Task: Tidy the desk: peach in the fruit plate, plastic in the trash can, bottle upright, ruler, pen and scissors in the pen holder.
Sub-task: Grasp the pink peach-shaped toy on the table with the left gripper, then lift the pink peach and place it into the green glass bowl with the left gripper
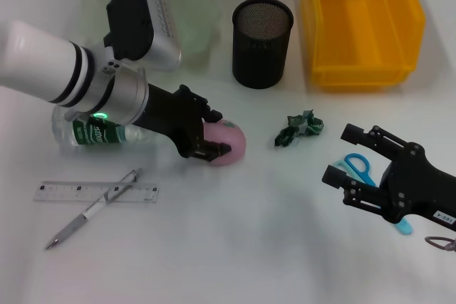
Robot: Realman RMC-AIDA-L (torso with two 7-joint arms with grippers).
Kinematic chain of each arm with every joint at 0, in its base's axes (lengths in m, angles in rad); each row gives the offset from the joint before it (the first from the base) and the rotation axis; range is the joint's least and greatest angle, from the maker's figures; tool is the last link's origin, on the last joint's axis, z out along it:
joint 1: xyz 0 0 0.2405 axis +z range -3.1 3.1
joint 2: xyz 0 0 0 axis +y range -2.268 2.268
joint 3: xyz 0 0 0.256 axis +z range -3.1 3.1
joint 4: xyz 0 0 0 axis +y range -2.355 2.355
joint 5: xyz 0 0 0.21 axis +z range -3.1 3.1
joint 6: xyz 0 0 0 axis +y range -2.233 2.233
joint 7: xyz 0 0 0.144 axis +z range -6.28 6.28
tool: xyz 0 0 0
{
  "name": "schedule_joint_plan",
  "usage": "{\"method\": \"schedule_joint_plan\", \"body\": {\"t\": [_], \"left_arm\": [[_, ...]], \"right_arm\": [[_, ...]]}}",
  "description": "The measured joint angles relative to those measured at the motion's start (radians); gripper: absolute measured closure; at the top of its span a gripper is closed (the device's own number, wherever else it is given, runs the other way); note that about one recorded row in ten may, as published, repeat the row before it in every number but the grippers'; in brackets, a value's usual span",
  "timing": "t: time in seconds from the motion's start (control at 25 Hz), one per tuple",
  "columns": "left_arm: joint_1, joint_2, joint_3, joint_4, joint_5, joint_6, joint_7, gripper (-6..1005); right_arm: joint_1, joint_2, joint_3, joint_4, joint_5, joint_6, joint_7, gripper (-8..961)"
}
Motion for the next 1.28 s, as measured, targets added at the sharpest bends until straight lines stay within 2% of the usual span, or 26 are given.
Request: {"method": "schedule_joint_plan", "body": {"t": [0.24, 0.44, 0.72, 0.96, 1.16, 1.28], "left_arm": [[0.011, 0.0, 0.005, 0.018, -0.002, -0.003, -0.003, 450], [0.012, 0.0, 0.019, 0.017, -0.003, -0.008, -0.006, 698], [0.019, 0.0, 0.025, 0.036, -0.021, -0.01, -0.016, 830], [0.066, 0.005, 0.004, 0.109, -0.082, -0.003, -0.018, 914], [0.104, 0.006, -0.053, 0.167, -0.119, -0.006, -0.03, 948], [0.119, 0.006, -0.138, 0.181, -0.177, -0.03, -0.034, 947]], "right_arm": [[0.0, 0.0, 0.0, 0.0, 0.0, -0.002, 0.0, 134], [0.0, 0.0, 0.0, 0.0, 0.0, -0.005, 0.0, 134], [0.0, 0.0, 0.001, 0.0, 0.0, -0.005, 0.0, 134], [-0.003, 0.001, 0.003, 0.0, 0.0, -0.002, 0.0, 134], [-0.004, 0.001, 0.004, 0.0, 0.0, -0.003, -0.003, 134], [-0.001, 0.002, 0.005, 0.0, 0.0, -0.004, -0.008, 134]]}}
